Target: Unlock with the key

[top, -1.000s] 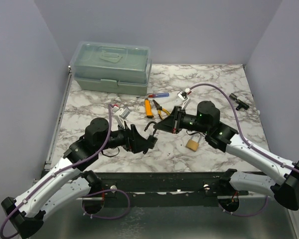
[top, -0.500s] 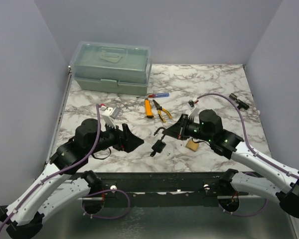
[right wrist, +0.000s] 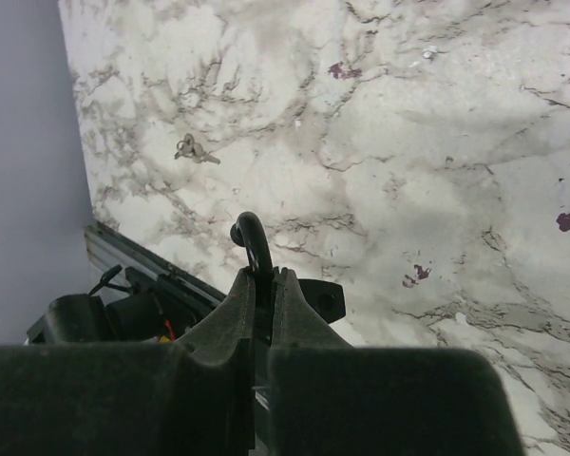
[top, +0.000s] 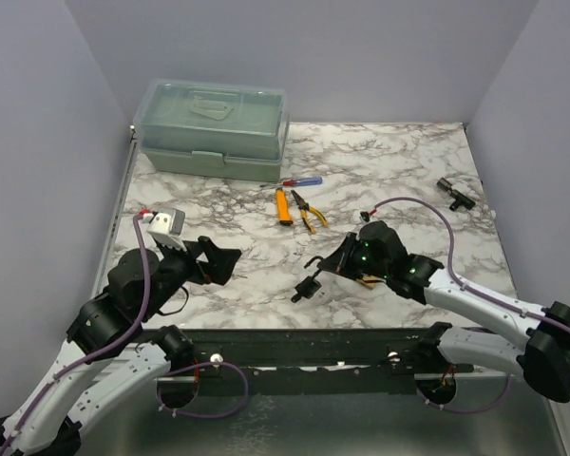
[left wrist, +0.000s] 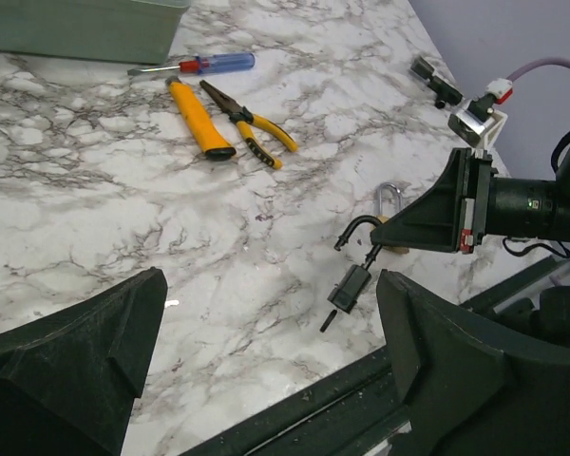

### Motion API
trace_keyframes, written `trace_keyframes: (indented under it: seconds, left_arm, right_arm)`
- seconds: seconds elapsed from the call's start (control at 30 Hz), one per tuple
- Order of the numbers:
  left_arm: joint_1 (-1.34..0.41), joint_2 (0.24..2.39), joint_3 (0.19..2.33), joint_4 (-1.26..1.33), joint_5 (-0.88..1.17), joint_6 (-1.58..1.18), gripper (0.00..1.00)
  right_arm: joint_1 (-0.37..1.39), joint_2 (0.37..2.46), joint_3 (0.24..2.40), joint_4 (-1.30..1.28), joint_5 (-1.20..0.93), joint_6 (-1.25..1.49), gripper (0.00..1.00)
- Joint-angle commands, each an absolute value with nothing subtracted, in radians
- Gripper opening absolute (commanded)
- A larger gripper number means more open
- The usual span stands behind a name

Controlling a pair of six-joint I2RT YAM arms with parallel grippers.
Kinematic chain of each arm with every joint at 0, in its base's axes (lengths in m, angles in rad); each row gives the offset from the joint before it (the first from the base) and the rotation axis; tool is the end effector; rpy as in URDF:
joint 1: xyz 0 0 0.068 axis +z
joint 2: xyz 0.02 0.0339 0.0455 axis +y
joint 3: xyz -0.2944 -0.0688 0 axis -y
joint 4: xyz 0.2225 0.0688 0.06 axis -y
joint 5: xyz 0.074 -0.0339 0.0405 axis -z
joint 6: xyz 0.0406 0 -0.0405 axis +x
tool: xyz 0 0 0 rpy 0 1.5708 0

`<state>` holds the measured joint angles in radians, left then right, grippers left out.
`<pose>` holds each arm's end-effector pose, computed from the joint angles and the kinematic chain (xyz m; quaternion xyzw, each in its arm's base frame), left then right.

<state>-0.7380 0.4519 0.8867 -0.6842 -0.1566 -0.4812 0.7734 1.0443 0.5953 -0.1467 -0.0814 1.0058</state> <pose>0.0355 -0.0237 0.3620 0.0532 0.7868 -0.2996 0.5369 0.1360 0.1374 0.2613 0.0834 0.8790 0.3862 0.2668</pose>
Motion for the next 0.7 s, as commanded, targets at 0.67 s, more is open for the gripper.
trace_keyframes:
  seconds: [0.67]
  left_arm:
    - [-0.739,0.391,0.778,-0.627,-0.191,-0.404,0.99]
  right_arm:
    - [0.745,1.378,0.650,0.210,-0.027,1.016,0.00]
